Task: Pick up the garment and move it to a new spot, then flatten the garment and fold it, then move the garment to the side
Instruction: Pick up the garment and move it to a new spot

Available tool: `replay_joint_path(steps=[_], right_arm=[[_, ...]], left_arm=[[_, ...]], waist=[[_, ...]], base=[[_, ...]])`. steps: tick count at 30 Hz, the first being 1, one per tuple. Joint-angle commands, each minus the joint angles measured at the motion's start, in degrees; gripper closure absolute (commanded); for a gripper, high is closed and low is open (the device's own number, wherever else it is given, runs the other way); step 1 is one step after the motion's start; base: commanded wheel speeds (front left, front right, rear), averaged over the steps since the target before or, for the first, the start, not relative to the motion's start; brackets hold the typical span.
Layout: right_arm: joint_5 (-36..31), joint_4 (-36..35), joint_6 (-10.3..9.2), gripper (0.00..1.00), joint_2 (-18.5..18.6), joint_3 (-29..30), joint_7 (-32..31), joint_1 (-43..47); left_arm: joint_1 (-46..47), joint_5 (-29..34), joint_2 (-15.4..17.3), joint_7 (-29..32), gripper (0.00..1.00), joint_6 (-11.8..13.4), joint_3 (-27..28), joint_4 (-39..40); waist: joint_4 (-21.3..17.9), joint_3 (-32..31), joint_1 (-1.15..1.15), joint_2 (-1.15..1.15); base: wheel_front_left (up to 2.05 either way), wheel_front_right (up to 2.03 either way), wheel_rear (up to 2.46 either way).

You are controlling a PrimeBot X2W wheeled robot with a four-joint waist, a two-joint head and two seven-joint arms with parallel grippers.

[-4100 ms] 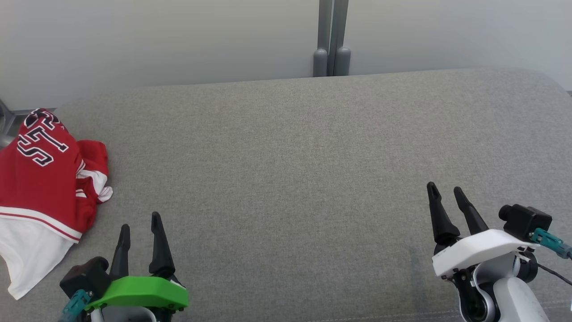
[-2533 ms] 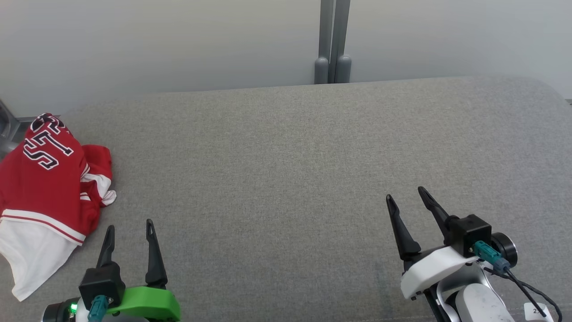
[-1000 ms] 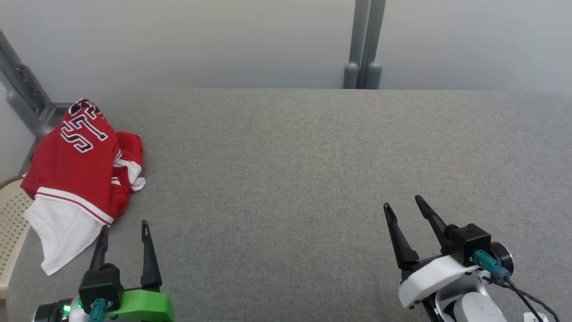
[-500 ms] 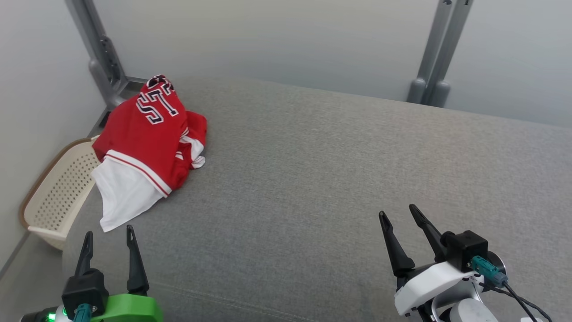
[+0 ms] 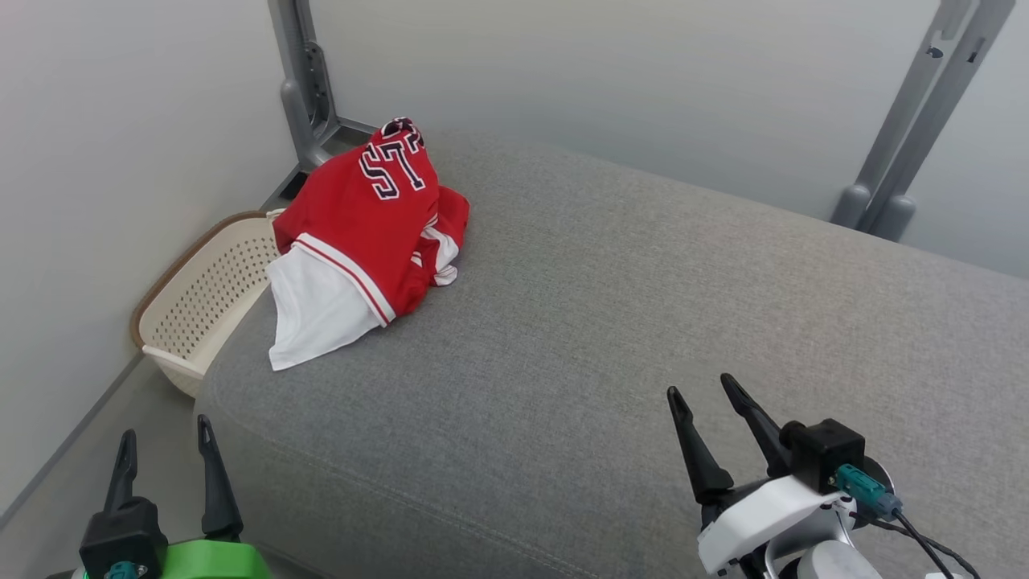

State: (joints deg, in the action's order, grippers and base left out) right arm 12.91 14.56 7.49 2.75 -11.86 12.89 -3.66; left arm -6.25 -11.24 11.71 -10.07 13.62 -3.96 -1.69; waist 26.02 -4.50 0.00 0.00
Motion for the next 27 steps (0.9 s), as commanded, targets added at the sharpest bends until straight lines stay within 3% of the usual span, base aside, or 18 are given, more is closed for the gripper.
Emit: replay_joint_path(steps=[1,8,14,22,27], right_arm=[[0.03,0.31,0.0,0.0,0.26,-0.32,0.37,-0.39],[-0.03,0.84,0.0,0.0,0.26,-1.04,0.56,-1.33],[0.34,1.3,0.0,0.0,0.26,-1.28,0.78,-1.3],[0.73,0.64,0.0,0.0,0.24,-1.54,0.64,-1.05],[0.12,-0.61,0.0,0.0,0.27,-2.29,0.03,-2.71]], left_arm=[[-0.65,-0.32,0.16,-0.08,0.0,0.61,0.28,0.53],[-1.41,-0.7,-0.22,-0.5,0.0,1.48,0.56,1.15],[0.42,-1.17,0.51,-0.36,0.0,0.45,0.0,1.4],[6.5,-1.77,2.84,0.89,0.0,-2.35,-0.52,1.99],[16.14,-2.68,4.63,2.03,0.0,-5.2,-0.68,0.92]], waist=[[0.9,0.11,0.0,0.0],[1.22,0.49,0.0,0.0],[1.05,0.38,0.0,0.0],[-2.39,1.28,0.0,0.0],[-5.91,3.86,0.0,0.0]], base=[[0.0,0.0,0.0],[0.0,0.0,0.0],[0.0,0.0,0.0],[0.0,0.0,0.0],[0.0,0.0,0.0]])
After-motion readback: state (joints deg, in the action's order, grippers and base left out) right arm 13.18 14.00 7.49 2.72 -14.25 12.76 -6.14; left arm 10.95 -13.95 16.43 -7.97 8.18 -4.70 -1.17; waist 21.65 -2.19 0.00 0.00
